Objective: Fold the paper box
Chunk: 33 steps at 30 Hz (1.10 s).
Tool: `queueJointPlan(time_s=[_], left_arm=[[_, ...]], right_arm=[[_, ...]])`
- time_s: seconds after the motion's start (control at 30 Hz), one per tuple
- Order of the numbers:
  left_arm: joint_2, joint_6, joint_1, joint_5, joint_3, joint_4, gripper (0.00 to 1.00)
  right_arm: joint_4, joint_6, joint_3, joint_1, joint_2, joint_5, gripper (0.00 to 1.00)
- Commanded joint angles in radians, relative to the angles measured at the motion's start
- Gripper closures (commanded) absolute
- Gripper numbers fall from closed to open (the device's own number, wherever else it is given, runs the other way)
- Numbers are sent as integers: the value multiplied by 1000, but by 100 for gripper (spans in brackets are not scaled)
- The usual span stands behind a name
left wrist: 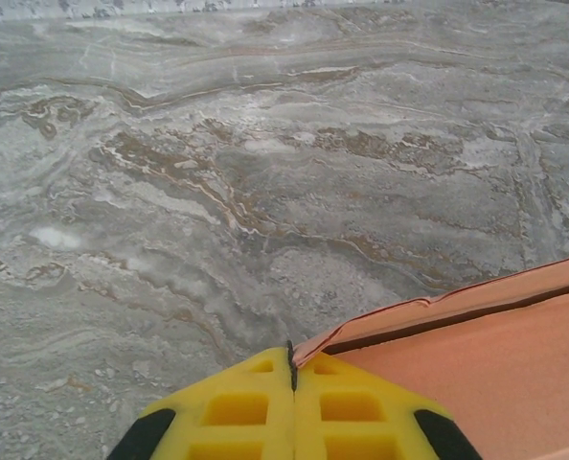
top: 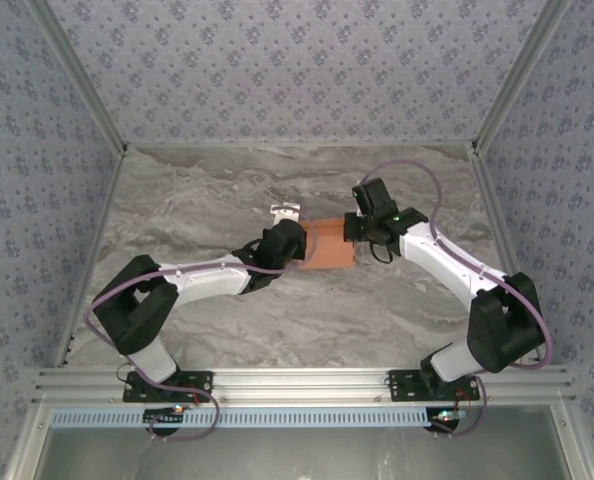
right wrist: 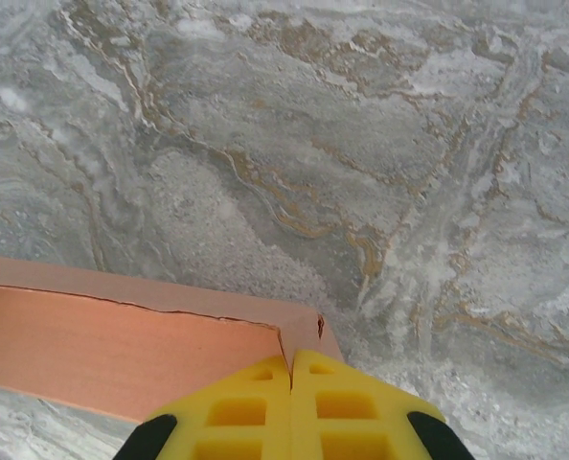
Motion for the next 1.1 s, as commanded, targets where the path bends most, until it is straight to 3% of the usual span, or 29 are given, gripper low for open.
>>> queueJointPlan(time_s=[0.0, 0.33, 0.47, 0.67, 0.9, 1.07], left_arm=[[-42, 27, -26, -5, 4, 47, 89], [-18, 20, -25, -3, -12, 59, 79], [-14, 5, -25, -7, -29, 64, 68], [6, 0, -25, -33, -28, 51, 62], [31, -13, -27, -59, -53, 69, 61], [47, 34, -64, -150, -47, 66, 61]], right_arm=[[143, -11, -36, 34, 1, -25, 100], [283, -14, -120, 45, 1, 16, 100], [237, 2, -89, 50, 1, 19, 100], [176, -2, -44, 65, 4, 28, 100], [44, 26, 27, 68, 36, 23, 100], [-51, 33, 86, 68, 73, 27, 100]])
